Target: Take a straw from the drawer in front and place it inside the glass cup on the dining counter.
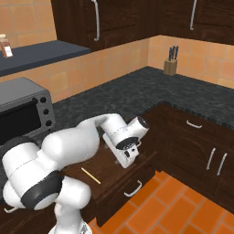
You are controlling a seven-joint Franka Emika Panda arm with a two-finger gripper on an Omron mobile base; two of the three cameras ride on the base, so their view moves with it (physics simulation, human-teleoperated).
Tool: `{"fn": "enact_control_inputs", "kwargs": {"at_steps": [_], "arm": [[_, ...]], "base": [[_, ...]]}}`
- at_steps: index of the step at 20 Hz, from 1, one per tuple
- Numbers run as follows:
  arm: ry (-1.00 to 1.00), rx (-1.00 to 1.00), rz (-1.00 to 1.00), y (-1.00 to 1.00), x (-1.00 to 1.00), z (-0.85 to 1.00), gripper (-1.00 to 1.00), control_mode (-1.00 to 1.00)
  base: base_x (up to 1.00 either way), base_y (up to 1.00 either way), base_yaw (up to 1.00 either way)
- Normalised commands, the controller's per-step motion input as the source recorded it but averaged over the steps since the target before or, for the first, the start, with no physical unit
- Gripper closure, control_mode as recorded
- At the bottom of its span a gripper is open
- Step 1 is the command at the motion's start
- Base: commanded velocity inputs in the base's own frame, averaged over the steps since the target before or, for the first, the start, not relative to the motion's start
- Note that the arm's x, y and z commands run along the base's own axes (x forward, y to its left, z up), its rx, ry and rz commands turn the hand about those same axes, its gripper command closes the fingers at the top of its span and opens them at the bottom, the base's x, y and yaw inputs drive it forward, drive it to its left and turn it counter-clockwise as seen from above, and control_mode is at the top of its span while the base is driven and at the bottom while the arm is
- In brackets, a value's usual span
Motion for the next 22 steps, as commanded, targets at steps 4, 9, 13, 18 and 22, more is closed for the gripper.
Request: {"fn": "enact_control_inputs", "kwargs": {"at_steps": [4, 9, 13, 18, 22], "arm": [[0.22, -0.13, 0.02, 0.25, 0.61, -0.28, -1.0, -1.0], [0.2, -0.15, 0.0, 0.25, 0.39, -0.4, -1.0, -1.0], [0.15, -0.11, 0.0, 0.2, 0.21, -0.43, -1.0, -1.0], [0.1, -0.05, 0.0, 0.11, 0.04, -0.47, -1.0, -1.0], [0.01, 0.0, 0.0, 0.05, 0.0, -0.4, -1.0, -1.0]], "base": [[0.0, 0.0, 0.0], [0.0, 0.0, 0.0], [0.0, 0.0, 0.0], [0.0, 0.0, 0.0], [0.0, 0.0, 0.0]]}}
